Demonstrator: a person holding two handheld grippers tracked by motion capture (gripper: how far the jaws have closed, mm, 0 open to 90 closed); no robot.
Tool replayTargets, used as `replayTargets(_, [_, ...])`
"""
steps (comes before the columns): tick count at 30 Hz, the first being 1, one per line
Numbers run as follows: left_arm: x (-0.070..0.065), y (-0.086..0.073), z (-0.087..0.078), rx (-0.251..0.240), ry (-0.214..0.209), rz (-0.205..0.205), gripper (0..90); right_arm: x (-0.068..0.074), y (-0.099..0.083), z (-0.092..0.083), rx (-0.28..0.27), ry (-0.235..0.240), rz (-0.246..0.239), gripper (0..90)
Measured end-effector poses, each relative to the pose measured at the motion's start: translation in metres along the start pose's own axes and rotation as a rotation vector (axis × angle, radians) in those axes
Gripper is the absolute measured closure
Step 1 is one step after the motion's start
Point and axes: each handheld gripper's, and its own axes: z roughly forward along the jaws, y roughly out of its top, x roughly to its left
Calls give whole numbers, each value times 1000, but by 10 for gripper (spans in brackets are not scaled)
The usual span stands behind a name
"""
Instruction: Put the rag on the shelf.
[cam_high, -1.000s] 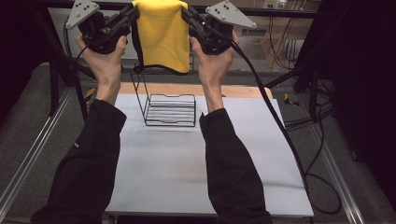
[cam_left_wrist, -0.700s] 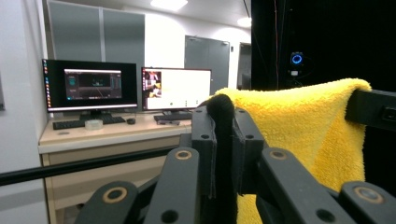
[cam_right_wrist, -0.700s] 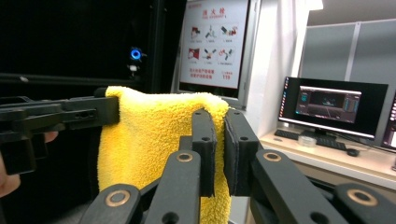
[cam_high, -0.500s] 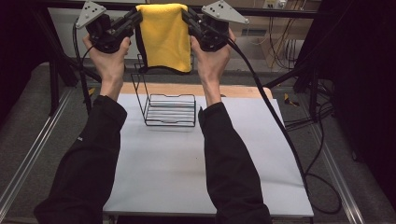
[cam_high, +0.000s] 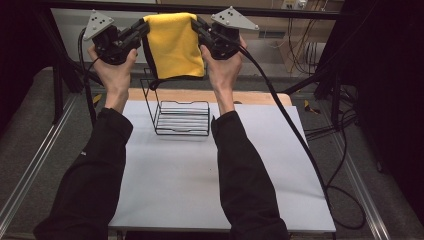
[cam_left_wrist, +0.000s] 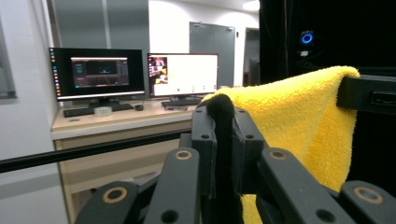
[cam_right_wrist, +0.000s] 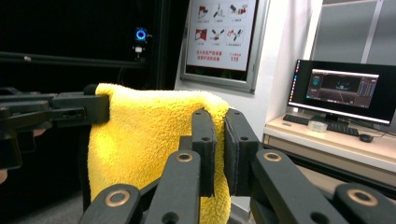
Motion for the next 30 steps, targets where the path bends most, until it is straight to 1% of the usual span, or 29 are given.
replayTargets(5, [8, -4, 1, 8, 14, 19, 813, 2, -7, 6, 27, 15, 2, 844])
replayTargets(7, [10, -4, 1, 0, 20, 37, 813, 3, -9, 8, 34, 20, 4, 844])
replayTargets(8, [12, -4, 2, -8, 25, 58, 813, 3, -10, 9, 37, 22, 5, 844])
replayTargets(10, [13, -7, 1, 17, 11, 35, 813, 3, -13, 11, 48, 22, 5, 844])
replayTargets(13, [12, -14, 0, 22, 3, 29, 813, 3, -17, 11, 67, 20, -6, 843])
replayTargets(17, [7, -24, 0, 44, -20, 20, 813, 0, -26, 6, 85, 14, 3, 843])
replayTargets(19, [4, -27, 0, 42, -32, 17, 813, -2, -30, 2, 92, 13, 5, 843])
replayTargets(21, [1, -31, -1, 51, -42, 11, 813, -4, -33, -1, 96, 14, 15, 843])
replayTargets(22, [0, -33, -2, 59, -47, 9, 813, -4, -34, -2, 100, 15, 9, 843])
replayTargets(25, [-3, -38, -4, 68, -56, 8, 813, -4, -37, -6, 109, 16, 3, 843])
replayTargets(28, [-4, -43, -5, 83, -55, 8, 812, -4, -41, -8, 125, 21, 6, 842])
replayTargets(30, [-4, -45, -7, 93, -48, 22, 812, -3, -44, -8, 136, 24, 3, 842])
